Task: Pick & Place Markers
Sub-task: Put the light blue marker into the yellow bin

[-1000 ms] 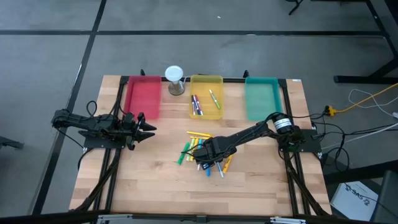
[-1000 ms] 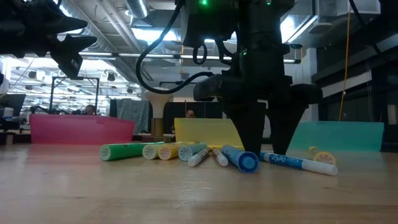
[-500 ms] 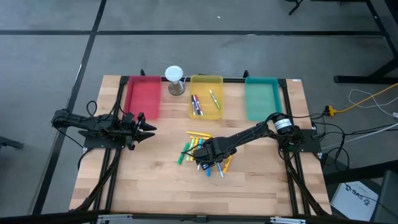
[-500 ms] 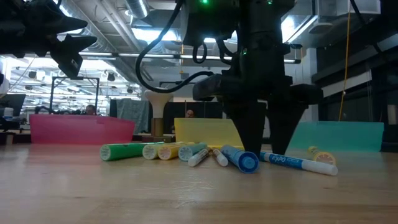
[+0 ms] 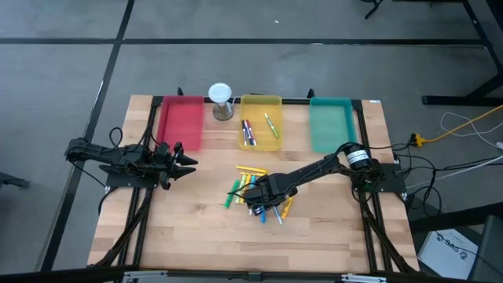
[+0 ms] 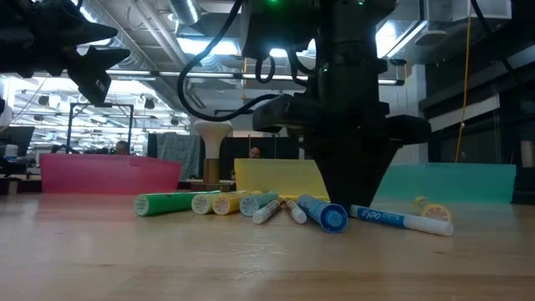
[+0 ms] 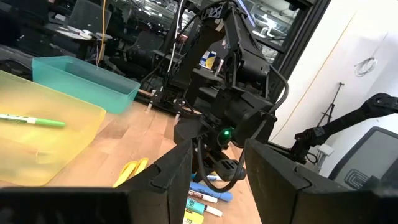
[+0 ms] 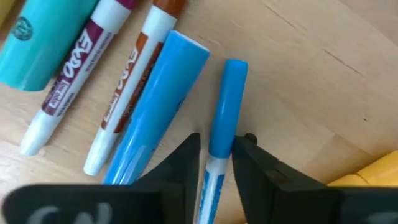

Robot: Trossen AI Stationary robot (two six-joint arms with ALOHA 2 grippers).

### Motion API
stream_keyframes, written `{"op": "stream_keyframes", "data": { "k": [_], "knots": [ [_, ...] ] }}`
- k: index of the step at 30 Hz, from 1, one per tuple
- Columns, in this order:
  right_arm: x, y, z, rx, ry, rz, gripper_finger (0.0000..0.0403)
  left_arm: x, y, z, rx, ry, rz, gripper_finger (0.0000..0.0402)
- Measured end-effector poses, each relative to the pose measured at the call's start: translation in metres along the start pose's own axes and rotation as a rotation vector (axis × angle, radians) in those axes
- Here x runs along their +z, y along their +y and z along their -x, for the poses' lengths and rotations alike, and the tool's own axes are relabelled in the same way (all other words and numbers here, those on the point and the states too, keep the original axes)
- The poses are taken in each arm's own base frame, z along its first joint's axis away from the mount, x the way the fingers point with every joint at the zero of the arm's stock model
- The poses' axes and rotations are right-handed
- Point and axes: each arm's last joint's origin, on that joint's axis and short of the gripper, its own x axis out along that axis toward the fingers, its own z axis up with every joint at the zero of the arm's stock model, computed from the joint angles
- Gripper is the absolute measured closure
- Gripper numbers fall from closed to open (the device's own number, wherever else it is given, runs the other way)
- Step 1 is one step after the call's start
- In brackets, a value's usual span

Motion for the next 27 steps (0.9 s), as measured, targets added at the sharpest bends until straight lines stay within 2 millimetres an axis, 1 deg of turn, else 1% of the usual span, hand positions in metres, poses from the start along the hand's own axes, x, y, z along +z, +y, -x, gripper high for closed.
{"op": "stream_keyframes", "data": {
  "k": [8,16,27],
  "knots": [
    [0.0005,0.0,-0.0002,0.002,0.0,0.048,0.0368,0.0,0.0,0.0,0.0,0.0,0.0,0.0258],
    [0.0007,-0.0002,-0.0002,0.001,0.001,0.093,0.0368,0.0,0.0,0.0,0.0,0.0,0.0,0.0258],
    [0.0047,-0.0041,0.009,0.019,0.015,0.129,0.0369,-0.0001,0.0,0.0,0.0,0.0,0.0,0.0258]
  ]
}}
